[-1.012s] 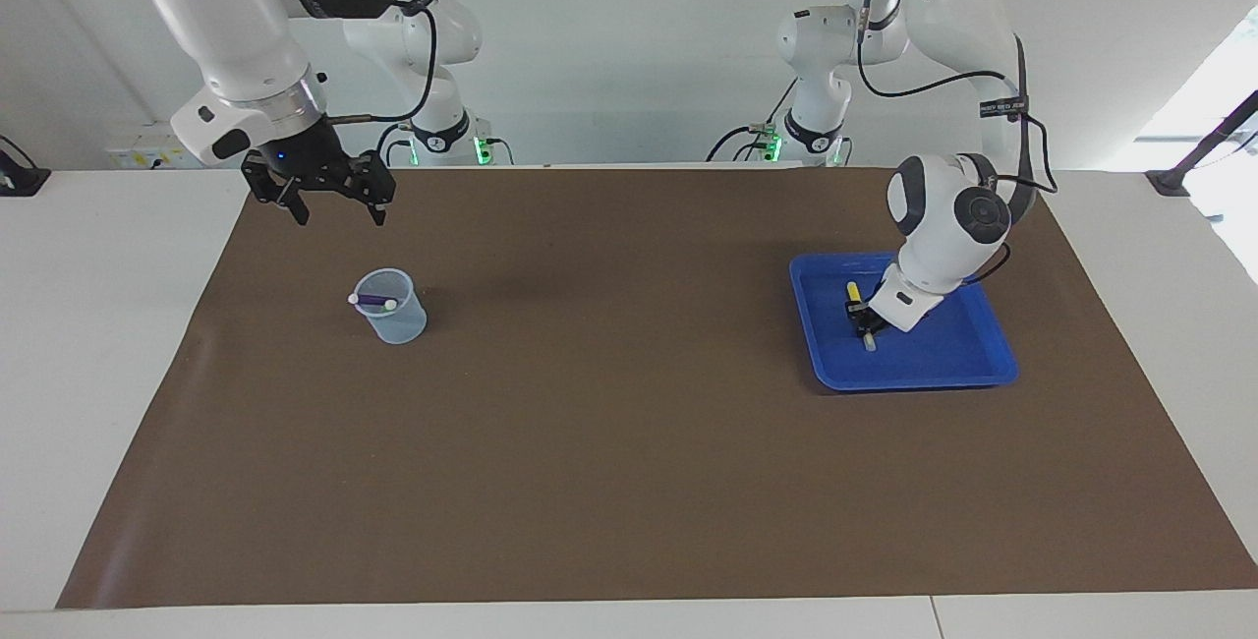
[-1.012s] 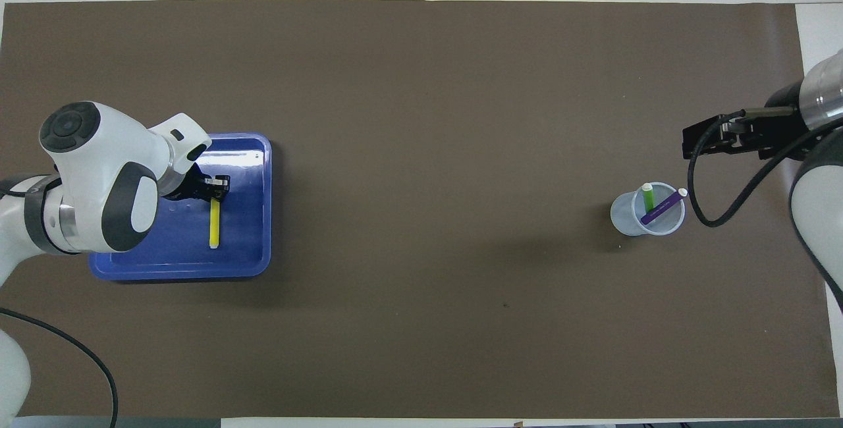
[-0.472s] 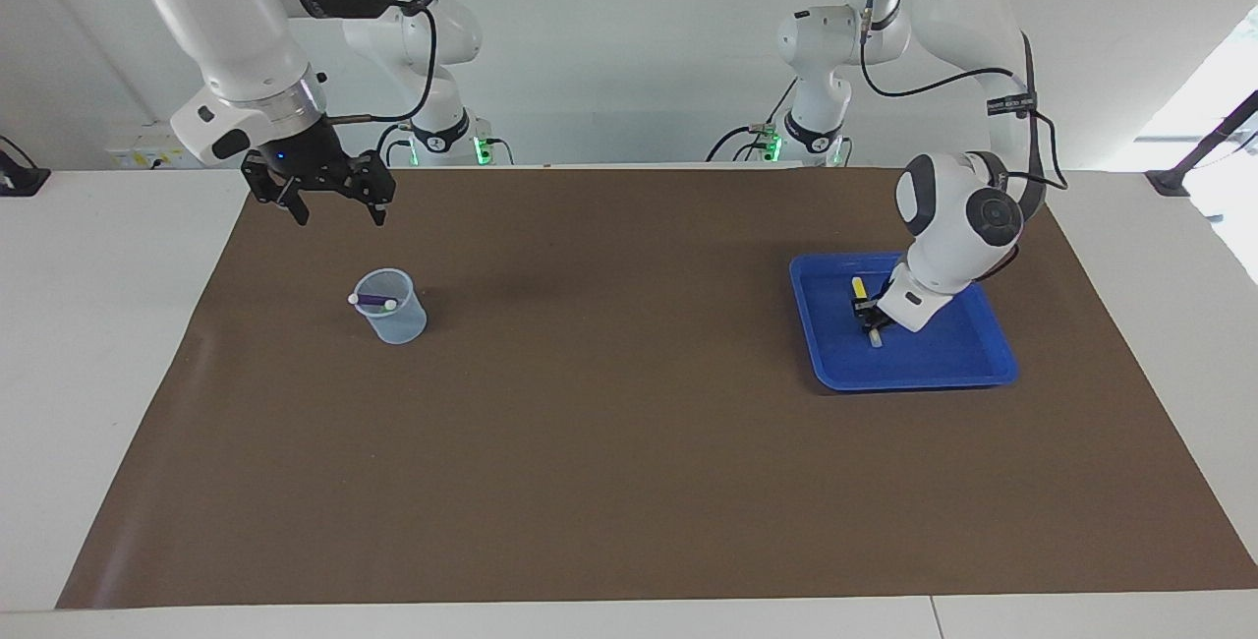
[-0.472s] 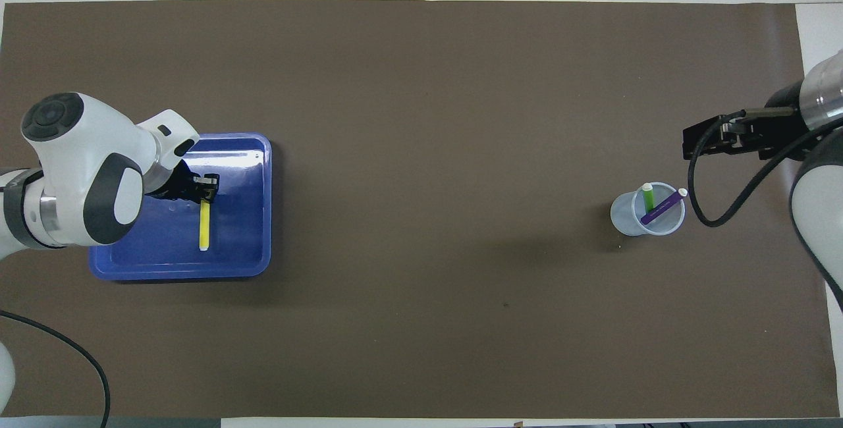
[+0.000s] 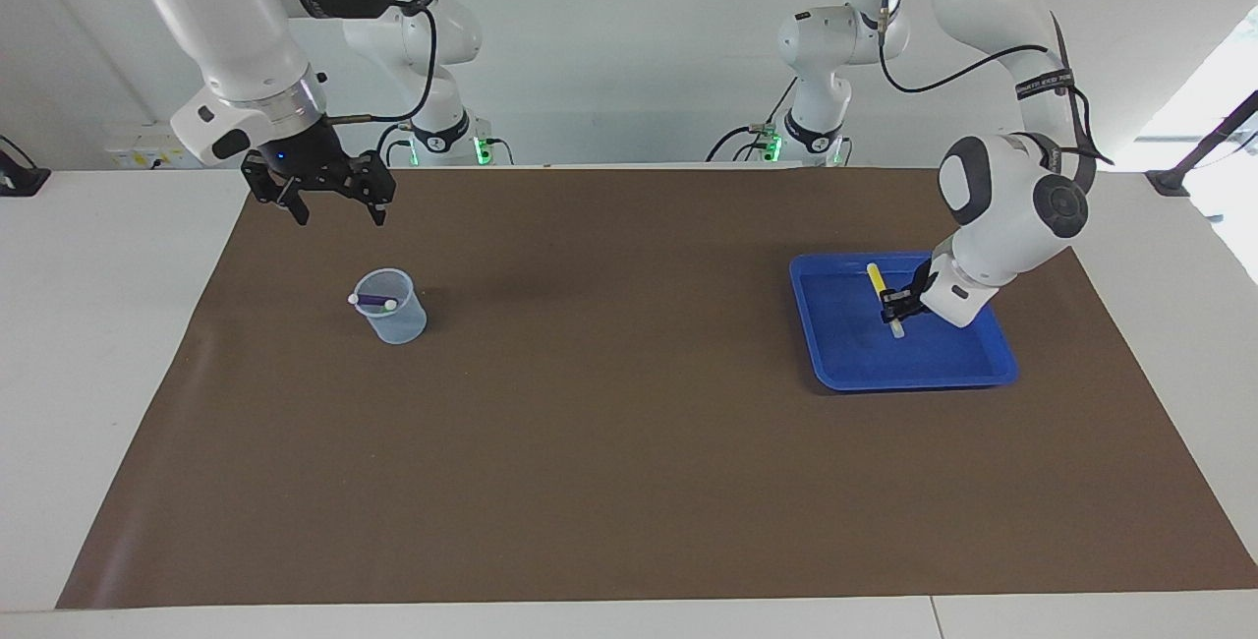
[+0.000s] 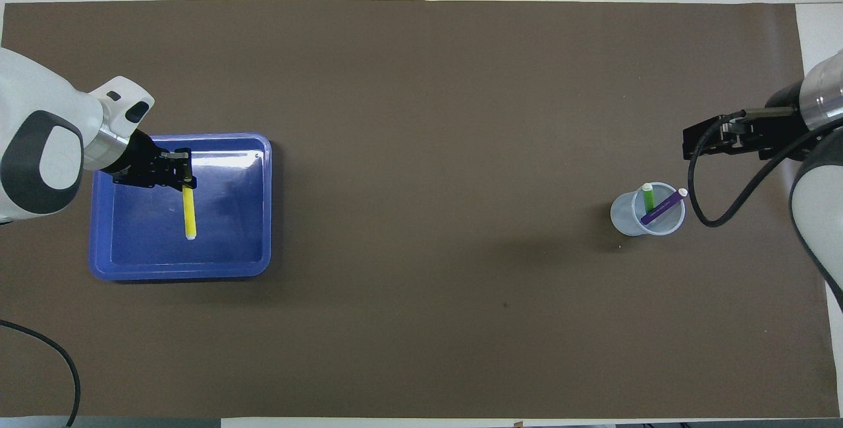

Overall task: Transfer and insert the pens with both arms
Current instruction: 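Grasp the yellow pen in the tray with the left gripper, then lift the yellow pen with the left gripper while the right gripper approaches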

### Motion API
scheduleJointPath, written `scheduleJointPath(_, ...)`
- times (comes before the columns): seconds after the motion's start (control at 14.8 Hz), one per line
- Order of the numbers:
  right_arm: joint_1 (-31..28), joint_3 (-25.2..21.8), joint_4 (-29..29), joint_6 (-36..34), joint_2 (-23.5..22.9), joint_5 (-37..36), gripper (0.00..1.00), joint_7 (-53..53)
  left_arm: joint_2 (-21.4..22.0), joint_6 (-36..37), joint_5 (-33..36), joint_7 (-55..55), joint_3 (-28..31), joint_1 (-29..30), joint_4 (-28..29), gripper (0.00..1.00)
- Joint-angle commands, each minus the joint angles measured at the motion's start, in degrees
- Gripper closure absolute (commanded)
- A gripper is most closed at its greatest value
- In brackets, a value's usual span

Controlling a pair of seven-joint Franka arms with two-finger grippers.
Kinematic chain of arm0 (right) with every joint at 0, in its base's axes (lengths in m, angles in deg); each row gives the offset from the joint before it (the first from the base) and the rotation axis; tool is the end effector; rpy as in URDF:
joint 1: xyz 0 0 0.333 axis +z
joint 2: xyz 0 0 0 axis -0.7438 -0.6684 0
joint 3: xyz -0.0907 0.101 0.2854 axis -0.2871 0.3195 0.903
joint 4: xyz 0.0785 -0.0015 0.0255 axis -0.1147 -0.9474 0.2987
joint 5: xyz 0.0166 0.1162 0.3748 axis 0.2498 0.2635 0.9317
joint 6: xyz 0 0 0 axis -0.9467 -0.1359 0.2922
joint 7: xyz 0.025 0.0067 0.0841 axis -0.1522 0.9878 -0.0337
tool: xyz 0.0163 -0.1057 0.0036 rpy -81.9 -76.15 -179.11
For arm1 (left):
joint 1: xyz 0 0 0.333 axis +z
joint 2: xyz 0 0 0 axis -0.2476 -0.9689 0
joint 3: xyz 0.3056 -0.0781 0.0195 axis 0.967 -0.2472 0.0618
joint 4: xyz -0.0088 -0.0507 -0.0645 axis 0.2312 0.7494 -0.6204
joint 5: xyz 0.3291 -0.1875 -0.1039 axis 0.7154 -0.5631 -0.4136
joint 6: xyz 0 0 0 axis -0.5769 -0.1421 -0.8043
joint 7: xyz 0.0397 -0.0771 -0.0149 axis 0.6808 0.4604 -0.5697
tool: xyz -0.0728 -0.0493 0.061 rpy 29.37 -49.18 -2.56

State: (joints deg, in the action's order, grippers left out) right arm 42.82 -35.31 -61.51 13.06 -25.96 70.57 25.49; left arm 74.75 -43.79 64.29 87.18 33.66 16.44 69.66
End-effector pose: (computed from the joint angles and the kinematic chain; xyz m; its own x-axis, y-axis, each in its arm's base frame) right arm 0.5581 0.0331 0.5989 0.9993 -0.0296 -0.0225 -0.0294 -0.9995 0.0092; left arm 0.5875 -0.0397 0.3995 0.9626 0.1458 -0.2283 0.1827 -0.9718 0.1494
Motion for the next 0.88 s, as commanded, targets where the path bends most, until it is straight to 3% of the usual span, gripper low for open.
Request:
scheduleJointPath(0.0,-0.22,0.39,1.29,-0.73,-0.71,-0.04,0.00,-0.83,1.24,6.85,-4.15,10.57,-0.24,0.19,-5.53,1.00)
scheduleJointPath(0.4,-0.13,0.48,1.29,-0.21,-0.71,0.14,0.00,-0.92,7.39,8.54,-21.81,45.46,-0.76,-0.95,-5.82,1.00)
scheduleJointPath(0.81,4.69,0.48,1.46,-0.03,-0.01,6.45,0.00,-8.46,10.99,6.78,-36.83,68.08,-2.08,-0.95,-3.02,1.00)
